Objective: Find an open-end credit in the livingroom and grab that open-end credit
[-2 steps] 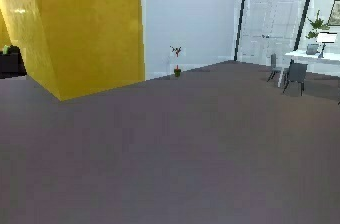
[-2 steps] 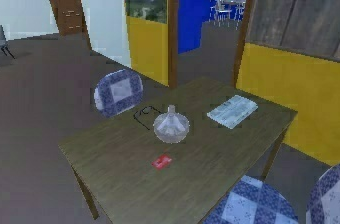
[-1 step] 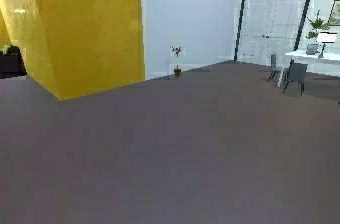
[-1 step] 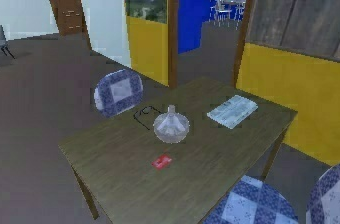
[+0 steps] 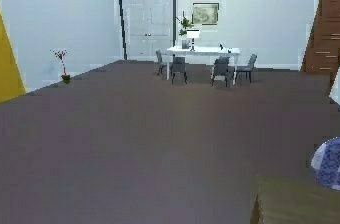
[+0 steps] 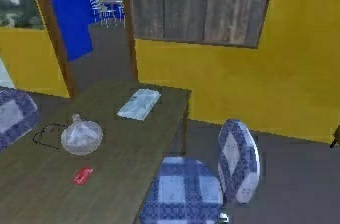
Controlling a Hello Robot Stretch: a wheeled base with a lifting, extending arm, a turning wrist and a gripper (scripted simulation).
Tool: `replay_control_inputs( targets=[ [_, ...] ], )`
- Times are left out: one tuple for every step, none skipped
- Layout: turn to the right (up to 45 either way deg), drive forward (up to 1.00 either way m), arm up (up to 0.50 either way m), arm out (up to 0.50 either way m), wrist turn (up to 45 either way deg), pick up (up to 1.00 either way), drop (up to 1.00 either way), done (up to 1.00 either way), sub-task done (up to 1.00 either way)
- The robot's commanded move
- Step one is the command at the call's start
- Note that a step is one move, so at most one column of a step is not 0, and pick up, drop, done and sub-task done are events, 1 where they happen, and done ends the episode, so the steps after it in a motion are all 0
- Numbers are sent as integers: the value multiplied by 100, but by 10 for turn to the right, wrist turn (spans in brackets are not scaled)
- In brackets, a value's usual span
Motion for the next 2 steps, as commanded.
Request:
replay_control_inputs(
  targets=[
    [-240, 0, 0, 0, 0, 0, 0, 0, 0],
    [-450, 0, 0, 0, 0, 0, 0, 0, 0]
  ],
)
